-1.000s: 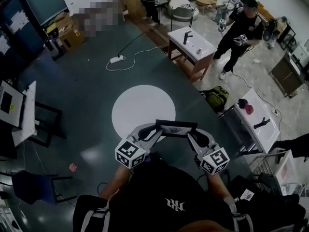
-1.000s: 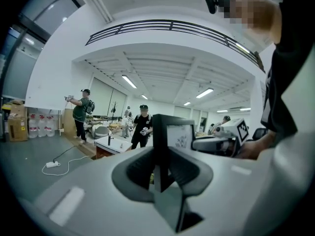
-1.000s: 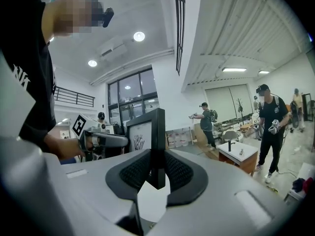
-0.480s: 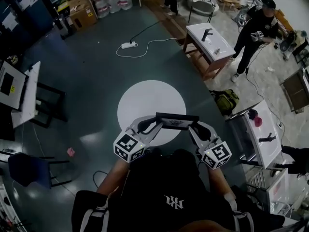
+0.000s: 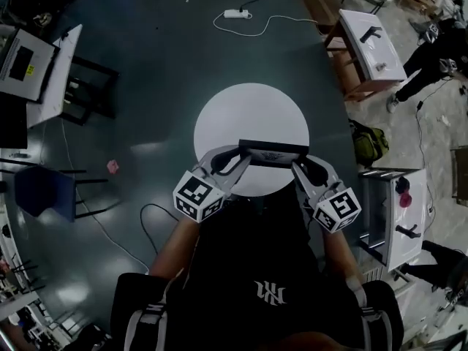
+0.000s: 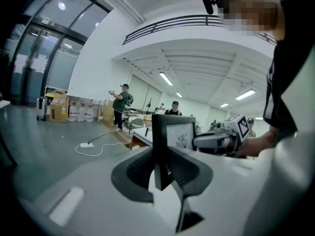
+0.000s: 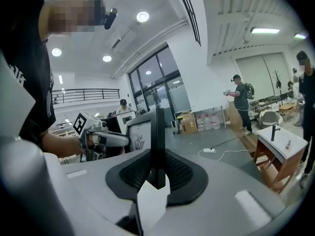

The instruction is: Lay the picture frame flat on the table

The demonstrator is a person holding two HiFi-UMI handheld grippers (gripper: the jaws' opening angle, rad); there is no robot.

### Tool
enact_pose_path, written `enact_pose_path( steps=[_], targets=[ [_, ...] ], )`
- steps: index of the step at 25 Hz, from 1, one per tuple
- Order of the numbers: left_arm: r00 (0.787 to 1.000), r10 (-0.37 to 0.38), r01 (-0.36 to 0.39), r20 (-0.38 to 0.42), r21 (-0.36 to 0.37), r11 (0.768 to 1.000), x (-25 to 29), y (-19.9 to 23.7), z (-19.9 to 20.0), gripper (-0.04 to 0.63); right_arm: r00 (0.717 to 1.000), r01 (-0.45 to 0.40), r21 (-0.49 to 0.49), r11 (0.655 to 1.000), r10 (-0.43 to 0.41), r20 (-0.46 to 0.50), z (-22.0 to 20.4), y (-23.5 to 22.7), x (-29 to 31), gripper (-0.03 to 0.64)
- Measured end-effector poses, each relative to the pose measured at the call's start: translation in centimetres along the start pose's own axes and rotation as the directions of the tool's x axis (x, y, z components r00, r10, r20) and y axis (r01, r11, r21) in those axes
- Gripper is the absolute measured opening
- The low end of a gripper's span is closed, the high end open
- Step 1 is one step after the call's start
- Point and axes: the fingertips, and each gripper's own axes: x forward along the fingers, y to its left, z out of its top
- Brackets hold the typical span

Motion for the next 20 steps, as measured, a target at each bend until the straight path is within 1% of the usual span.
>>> enact_pose_path(
  steps=[3, 6, 9, 12, 15, 18, 20],
  targets=[
    [0.998, 0.062, -0.064, -0.030, -0.054, 0.997, 2.1, 2.3, -1.0, 0.081, 0.997, -0.060, 0.021, 0.998, 0.061, -0.052, -0.7, -2.9, 2.9, 0.080],
    [0.991, 0.121, -0.127, -0.061, -0.097, 0.987, 4.4, 5.0, -2.1, 0.083, 0.987, -0.113, 0.034, 0.993, 0.116, -0.109, -1.4, -5.6, 5.9, 0.080],
    [0.981, 0.179, -0.189, -0.080, -0.130, 0.973, 7.4, 7.2, -3.7, 0.084, 0.970, -0.168, 0.057, 0.984, 0.175, -0.167, -3.0, -8.8, 8.2, 0.078],
    [0.967, 0.227, -0.244, -0.118, -0.154, 0.958, 10.1, 8.9, -5.7, 0.084, 0.948, -0.206, 0.112, 0.972, 0.226, -0.223, -5.4, -11.6, 10.2, 0.079],
    [0.952, 0.264, -0.292, -0.157, -0.190, 0.937, 11.9, 10.7, -8.1, 0.086, 0.925, -0.217, 0.174, 0.960, 0.259, -0.276, -8.0, -13.7, 12.6, 0.081],
    [0.934, 0.307, -0.345, -0.183, -0.236, 0.908, 13.0, 12.6, -10.8, 0.086, 0.903, -0.236, 0.208, 0.949, 0.293, -0.314, -10.5, -14.9, 14.9, 0.081],
    [0.924, 0.327, -0.372, -0.201, -0.268, 0.889, 13.3, 12.8, -12.5, 0.086, 0.890, -0.237, 0.241, 0.941, 0.310, -0.335, -12.3, -15.4, 15.6, 0.083]
  ],
)
